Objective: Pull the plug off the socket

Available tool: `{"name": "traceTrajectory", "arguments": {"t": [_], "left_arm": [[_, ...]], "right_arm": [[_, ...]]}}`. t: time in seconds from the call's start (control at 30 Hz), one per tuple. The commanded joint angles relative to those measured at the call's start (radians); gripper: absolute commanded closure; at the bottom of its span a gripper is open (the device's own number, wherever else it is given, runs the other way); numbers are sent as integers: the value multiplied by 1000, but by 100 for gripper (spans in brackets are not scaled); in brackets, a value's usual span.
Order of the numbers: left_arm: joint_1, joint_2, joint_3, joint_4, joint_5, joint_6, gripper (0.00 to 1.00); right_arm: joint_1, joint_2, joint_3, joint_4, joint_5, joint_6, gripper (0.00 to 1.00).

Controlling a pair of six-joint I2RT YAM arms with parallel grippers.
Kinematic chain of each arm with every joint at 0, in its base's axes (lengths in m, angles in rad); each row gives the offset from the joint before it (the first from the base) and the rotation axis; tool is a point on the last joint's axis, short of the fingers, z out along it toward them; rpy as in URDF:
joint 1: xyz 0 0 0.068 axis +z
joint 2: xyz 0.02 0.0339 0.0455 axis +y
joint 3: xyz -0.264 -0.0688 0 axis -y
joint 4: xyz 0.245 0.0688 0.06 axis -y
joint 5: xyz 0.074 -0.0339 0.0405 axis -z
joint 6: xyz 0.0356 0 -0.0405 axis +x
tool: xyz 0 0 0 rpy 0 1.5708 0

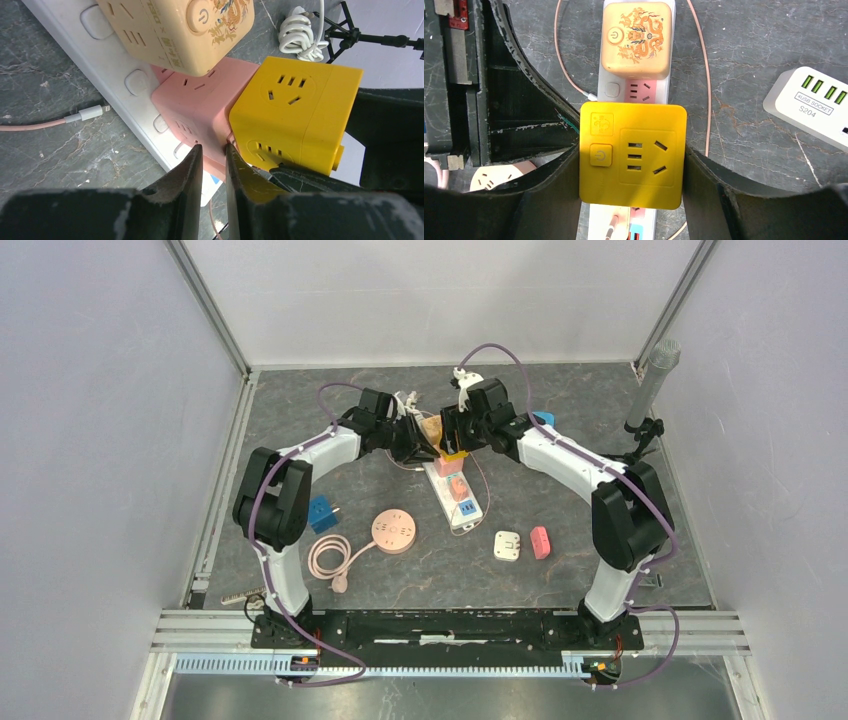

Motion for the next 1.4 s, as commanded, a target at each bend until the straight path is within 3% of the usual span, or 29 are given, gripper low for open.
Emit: {"name": "traceTrajectory", "arguments": {"t": [0.0, 0.2, 0.4, 0.57, 0.7, 0.87, 1.07, 1.37], "left_arm": [[-5, 107, -63, -232, -164, 109, 72], [-6, 101, -59, -241, -185, 111, 72], [-6, 106, -65, -241, -194, 106, 72], [-6, 108, -68, -241, -201, 105, 72], [-6, 109, -73, -241, -205, 103, 72], [-7, 104, -78, -243, -212, 109, 72], [-11, 108, -77, -244, -215, 109, 72], [-14, 120, -60, -278, -254, 109, 72]], "right_arm": [[52, -10, 75, -19, 51, -47, 100], [57, -23, 126, -45, 106, -85, 100], [26, -4, 164, -55, -23, 6, 100], [101, 7, 151, -84, 126, -87, 100], [101, -3, 188, -105, 154, -108, 100], [50, 9, 265, -139, 63, -35, 100], [61, 21, 237, -141, 66, -61, 100], [39, -3, 375, -159, 63, -73, 100]]}}
